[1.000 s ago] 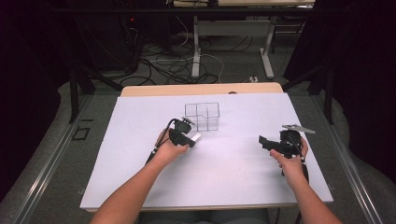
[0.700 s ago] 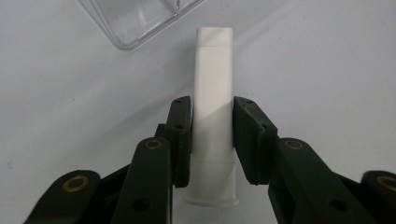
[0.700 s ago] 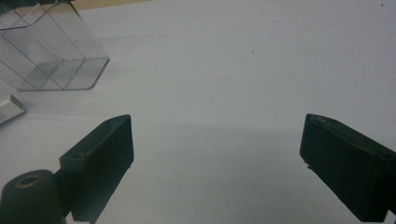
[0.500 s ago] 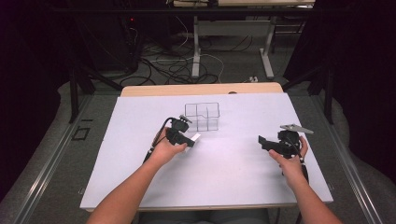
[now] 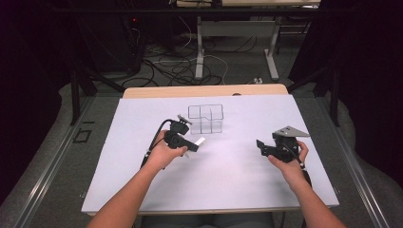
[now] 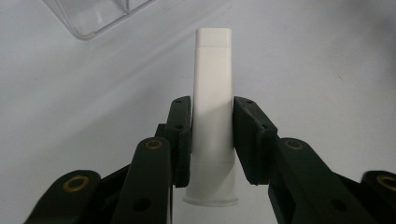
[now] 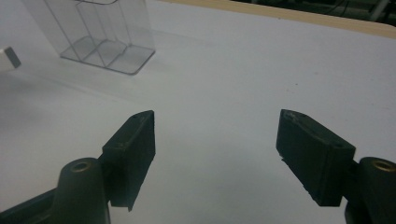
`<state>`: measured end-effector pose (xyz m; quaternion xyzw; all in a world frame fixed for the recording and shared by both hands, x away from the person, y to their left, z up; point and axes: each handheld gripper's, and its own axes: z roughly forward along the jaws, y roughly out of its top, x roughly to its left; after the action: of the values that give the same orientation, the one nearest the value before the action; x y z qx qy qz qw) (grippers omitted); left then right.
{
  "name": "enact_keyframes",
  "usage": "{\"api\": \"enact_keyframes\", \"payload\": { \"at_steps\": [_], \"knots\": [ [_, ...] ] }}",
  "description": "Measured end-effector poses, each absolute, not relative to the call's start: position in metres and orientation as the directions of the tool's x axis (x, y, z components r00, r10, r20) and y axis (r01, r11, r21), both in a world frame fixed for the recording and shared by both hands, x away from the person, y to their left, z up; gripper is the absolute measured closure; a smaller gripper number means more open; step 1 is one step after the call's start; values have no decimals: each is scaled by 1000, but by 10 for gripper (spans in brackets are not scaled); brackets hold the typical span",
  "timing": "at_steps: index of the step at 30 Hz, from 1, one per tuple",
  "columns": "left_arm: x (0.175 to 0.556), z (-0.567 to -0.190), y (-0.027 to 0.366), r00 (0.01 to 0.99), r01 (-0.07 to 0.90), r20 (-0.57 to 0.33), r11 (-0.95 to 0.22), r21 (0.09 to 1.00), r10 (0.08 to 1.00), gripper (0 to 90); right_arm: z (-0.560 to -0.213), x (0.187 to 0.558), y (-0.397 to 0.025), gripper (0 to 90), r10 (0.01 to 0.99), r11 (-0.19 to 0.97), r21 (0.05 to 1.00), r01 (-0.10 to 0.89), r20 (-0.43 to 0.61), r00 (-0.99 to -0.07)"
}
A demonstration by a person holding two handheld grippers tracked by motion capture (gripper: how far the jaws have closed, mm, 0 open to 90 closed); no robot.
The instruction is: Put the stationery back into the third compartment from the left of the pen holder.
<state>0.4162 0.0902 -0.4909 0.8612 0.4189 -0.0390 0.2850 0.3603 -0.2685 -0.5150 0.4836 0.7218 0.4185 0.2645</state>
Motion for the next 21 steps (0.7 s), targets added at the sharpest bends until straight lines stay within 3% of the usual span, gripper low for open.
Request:
{"api": "enact_keyframes", "payload": {
  "at_steps": [10, 21],
  "knots": [
    [402, -483, 98, 645, 753, -370, -472, 459, 669, 689, -511, 355, -252, 313, 855, 344, 837, 425, -92, -510],
    [387, -488, 103, 662, 742, -388, -484, 464, 641, 690, -506, 347, -229, 331, 742, 478, 826, 299, -197, -641]
  ]
}}
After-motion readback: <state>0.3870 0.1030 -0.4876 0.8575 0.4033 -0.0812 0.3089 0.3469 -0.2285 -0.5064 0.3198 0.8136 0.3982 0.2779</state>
